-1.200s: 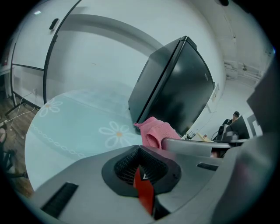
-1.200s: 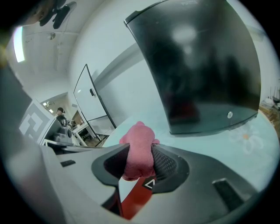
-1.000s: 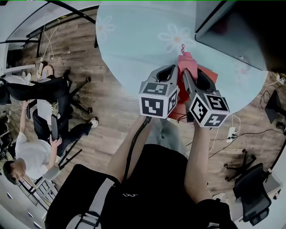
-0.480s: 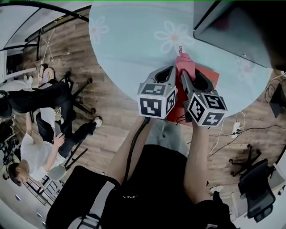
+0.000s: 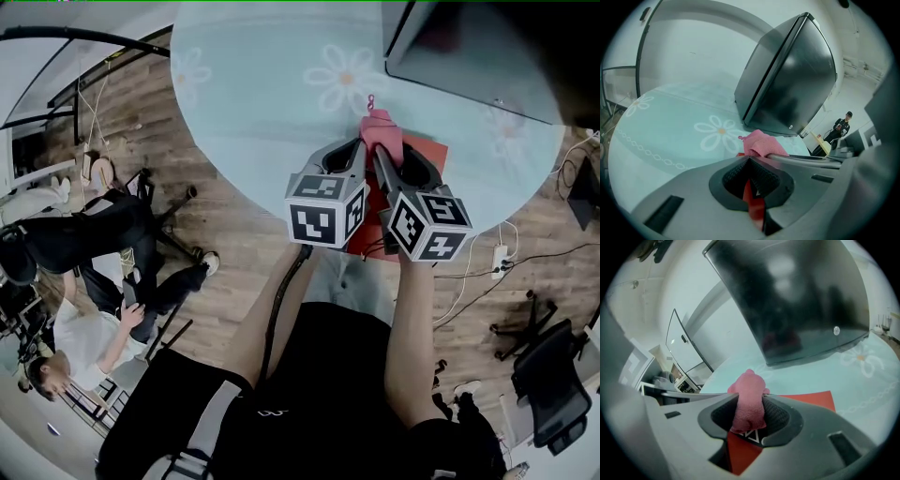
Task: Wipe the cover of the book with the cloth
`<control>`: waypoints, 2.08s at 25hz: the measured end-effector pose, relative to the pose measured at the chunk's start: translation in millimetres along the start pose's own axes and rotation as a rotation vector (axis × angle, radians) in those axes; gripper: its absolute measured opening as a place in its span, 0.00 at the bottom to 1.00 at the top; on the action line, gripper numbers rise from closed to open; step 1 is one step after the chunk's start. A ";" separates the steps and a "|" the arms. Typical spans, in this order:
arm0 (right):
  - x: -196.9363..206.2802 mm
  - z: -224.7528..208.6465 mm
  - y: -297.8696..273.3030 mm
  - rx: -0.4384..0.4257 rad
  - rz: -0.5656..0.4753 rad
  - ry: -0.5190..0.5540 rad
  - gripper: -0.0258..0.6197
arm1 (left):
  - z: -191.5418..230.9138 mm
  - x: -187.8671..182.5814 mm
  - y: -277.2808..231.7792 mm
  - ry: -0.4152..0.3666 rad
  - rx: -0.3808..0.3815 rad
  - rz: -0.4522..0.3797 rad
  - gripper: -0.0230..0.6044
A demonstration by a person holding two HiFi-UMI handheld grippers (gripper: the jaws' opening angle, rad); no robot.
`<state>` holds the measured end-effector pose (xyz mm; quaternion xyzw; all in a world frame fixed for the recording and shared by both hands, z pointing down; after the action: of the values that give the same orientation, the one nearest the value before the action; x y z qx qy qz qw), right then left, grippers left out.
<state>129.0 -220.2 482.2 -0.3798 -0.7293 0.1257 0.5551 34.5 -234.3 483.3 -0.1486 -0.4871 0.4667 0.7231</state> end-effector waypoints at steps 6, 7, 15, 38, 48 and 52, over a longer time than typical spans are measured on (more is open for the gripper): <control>2.3 -9.5 7.9 0.032 -0.010 -0.021 0.28 | -10.3 8.0 -5.0 -0.018 0.029 0.031 0.06; 2.5 -11.7 9.9 0.039 -0.012 -0.025 0.28 | -12.4 8.3 -5.9 -0.023 0.032 0.035 0.06; 4.3 -25.0 23.6 0.090 -0.027 -0.060 0.28 | -30.8 9.4 -10.0 -0.060 0.062 0.055 0.06; 17.2 -72.5 70.7 0.281 -0.026 -0.116 0.28 | -79.4 17.2 -21.3 -0.143 0.166 0.098 0.06; -16.9 -33.8 80.7 0.171 -0.093 0.019 0.28 | -50.4 16.0 10.7 -0.054 0.085 -0.002 0.06; -14.7 -8.3 72.0 0.110 -0.080 0.067 0.28 | -34.7 20.0 30.6 -0.011 0.055 -0.046 0.06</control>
<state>167.8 -183.5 431.0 -0.3231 -0.7170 0.1307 0.6037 49.3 -193.7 457.4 -0.1148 -0.4814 0.4638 0.7348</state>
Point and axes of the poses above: the fingertips, and each gripper's own axes: y backward along the fingers, z to its left, x out of its underside, the point moved 5 cm from there along y, backward along the fingers, and after that the axes turned 6 degrees about y, right-handed, at the moved point
